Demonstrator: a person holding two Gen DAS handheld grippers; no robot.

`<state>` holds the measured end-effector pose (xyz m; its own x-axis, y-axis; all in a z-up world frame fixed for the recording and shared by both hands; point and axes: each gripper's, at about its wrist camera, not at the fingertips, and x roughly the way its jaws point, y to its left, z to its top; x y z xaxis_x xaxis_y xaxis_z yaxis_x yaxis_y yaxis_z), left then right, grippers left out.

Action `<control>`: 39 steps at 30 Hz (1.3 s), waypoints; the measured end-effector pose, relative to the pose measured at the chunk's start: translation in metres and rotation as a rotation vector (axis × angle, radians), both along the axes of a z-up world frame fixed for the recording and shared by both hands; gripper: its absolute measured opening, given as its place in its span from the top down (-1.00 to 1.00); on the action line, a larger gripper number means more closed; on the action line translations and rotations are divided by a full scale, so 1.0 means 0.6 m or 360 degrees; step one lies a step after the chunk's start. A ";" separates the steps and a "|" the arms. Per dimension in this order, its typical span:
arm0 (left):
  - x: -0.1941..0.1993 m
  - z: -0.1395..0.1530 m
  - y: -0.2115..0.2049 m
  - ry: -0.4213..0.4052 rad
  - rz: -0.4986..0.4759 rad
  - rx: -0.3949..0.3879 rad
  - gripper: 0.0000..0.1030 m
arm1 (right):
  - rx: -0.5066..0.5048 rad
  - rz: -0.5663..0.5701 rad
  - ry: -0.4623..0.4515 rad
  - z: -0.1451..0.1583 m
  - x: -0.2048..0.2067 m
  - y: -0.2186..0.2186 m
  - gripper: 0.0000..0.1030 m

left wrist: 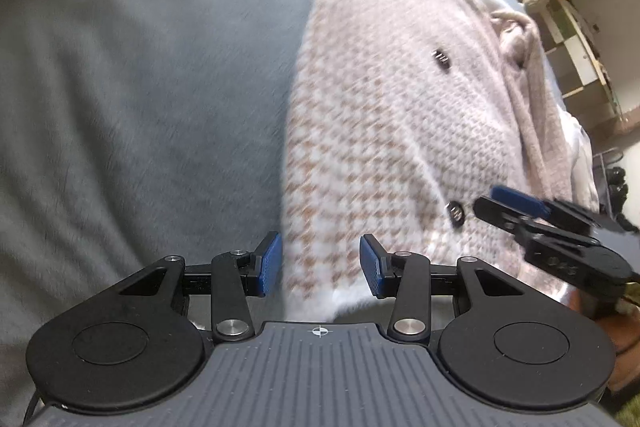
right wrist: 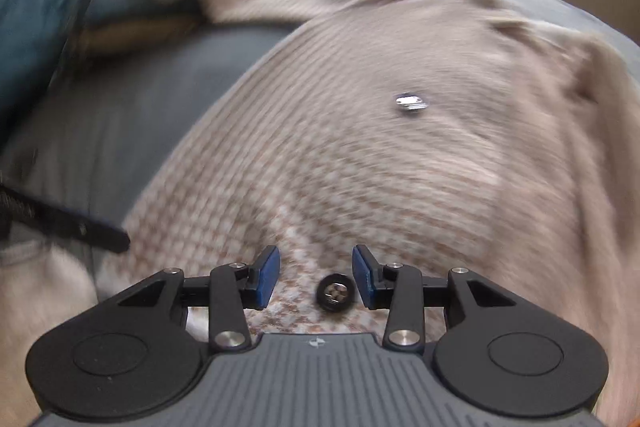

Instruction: Fold clothes

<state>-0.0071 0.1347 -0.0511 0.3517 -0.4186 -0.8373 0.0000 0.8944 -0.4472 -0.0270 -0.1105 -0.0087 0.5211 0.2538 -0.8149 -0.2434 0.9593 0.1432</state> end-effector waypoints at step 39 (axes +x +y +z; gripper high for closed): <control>0.023 -0.050 -0.249 -0.0423 -0.0226 0.0746 -0.65 | 0.0318 -0.1003 0.0116 -0.069 -0.096 -0.178 0.17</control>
